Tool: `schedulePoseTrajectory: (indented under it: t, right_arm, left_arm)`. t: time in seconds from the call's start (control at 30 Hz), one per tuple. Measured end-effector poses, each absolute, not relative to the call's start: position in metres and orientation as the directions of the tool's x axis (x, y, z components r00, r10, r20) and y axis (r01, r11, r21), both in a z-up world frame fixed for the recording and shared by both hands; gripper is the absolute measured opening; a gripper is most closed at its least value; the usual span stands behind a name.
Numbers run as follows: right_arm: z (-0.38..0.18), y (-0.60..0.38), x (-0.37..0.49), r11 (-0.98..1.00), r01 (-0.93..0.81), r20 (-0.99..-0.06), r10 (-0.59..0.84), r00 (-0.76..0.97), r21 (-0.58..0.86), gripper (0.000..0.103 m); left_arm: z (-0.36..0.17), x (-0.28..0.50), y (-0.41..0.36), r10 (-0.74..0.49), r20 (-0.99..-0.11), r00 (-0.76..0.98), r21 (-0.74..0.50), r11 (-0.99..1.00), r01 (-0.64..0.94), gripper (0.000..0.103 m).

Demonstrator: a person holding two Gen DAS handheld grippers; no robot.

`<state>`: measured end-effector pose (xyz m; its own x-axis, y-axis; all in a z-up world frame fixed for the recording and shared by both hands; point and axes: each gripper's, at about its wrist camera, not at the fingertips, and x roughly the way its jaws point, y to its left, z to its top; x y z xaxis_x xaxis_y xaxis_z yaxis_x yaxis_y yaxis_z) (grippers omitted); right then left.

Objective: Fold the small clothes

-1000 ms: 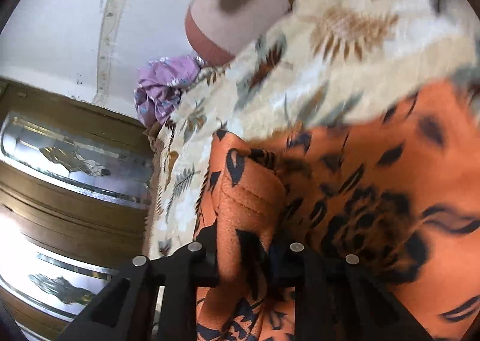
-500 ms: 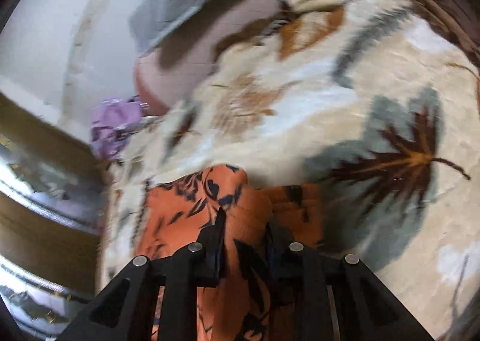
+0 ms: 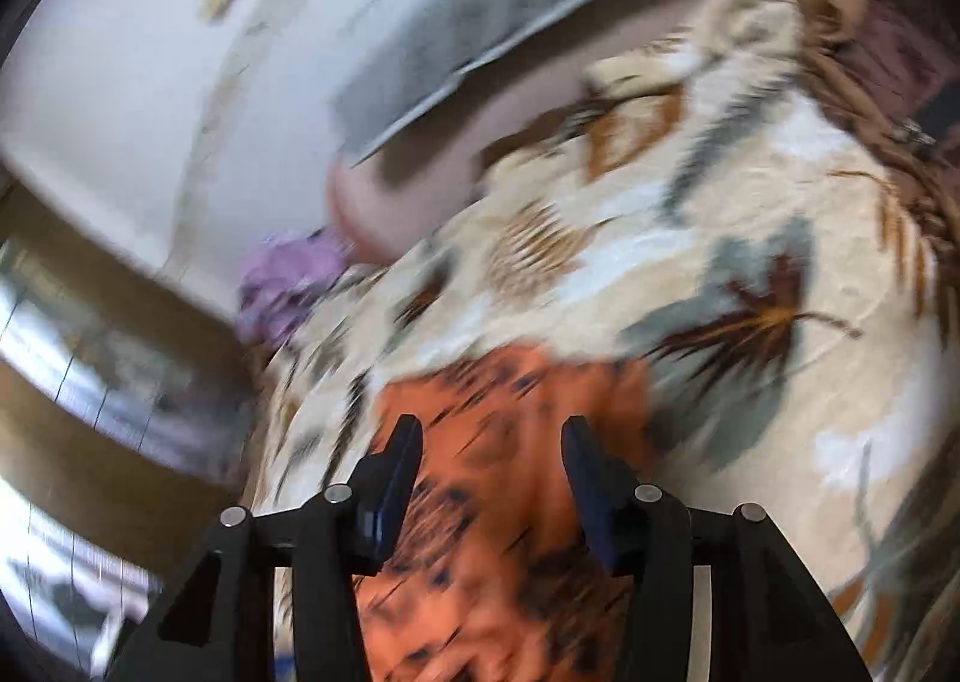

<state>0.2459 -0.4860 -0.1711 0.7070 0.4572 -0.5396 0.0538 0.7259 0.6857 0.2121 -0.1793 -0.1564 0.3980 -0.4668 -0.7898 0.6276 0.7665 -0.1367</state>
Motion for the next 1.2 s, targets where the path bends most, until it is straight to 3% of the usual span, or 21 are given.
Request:
schedulePoseTrajectory:
  t: [0.2, 0.3, 0.4, 0.5, 0.63, 0.83, 0.93, 1.03, 1.2]
  right_arm:
    - [-0.173, -0.433, 0.222, 0.715, -0.052, -0.537, 0.569, 0.622, 0.697, 0.049]
    - [-0.192, -0.428, 0.212, 0.758, 0.021, -0.63, 0.526, 0.572, 0.652, 0.046]
    - [-0.221, -0.441, 0.205, 0.78, 0.141, -0.722, 0.472, 0.506, 0.609, 0.037]
    - [-0.24, -0.449, 0.202, 0.807, 0.183, -0.774, 0.433, 0.462, 0.561, 0.014]
    - [-0.229, -0.454, 0.203, 0.803, 0.175, -0.761, 0.435, 0.481, 0.57, 0.013]
    - [-0.187, -0.463, 0.236, 0.801, 0.187, -0.689, 0.34, 0.64, 0.568, 0.018]
    - [-0.204, -0.467, 0.271, 0.752, 0.244, -0.685, 0.35, 0.639, 0.612, 0.018]
    - [-0.252, -0.466, 0.301, 0.72, 0.362, -0.761, 0.352, 0.545, 0.592, 0.017]
    - [-0.263, -0.476, 0.301, 0.651, 0.365, -0.71, 0.401, 0.579, 0.666, 0.015]
  left_arm:
    - [-0.176, 0.233, -0.168, -0.329, -0.822, 0.465, -0.066, 0.866, 0.496, 0.064]
    - [-0.19, 0.235, -0.172, -0.298, -0.842, 0.449, -0.05, 0.872, 0.486, 0.064]
    - [-0.204, 0.23, -0.178, -0.258, -0.86, 0.441, -0.003, 0.866, 0.5, 0.065]
    - [-0.221, 0.228, -0.184, -0.235, -0.88, 0.413, 0.012, 0.857, 0.514, 0.065]
    - [-0.223, 0.222, -0.187, -0.233, -0.867, 0.44, 0.042, 0.846, 0.531, 0.065]
    - [-0.223, 0.224, -0.185, -0.25, -0.861, 0.443, 0.037, 0.838, 0.545, 0.065]
    - [-0.224, 0.223, -0.187, -0.247, -0.856, 0.454, 0.053, 0.831, 0.553, 0.065]
    - [-0.223, 0.221, -0.188, -0.249, -0.851, 0.462, 0.063, 0.826, 0.561, 0.065]
    - [-0.223, 0.22, -0.19, -0.236, -0.85, 0.47, 0.081, 0.825, 0.56, 0.065]
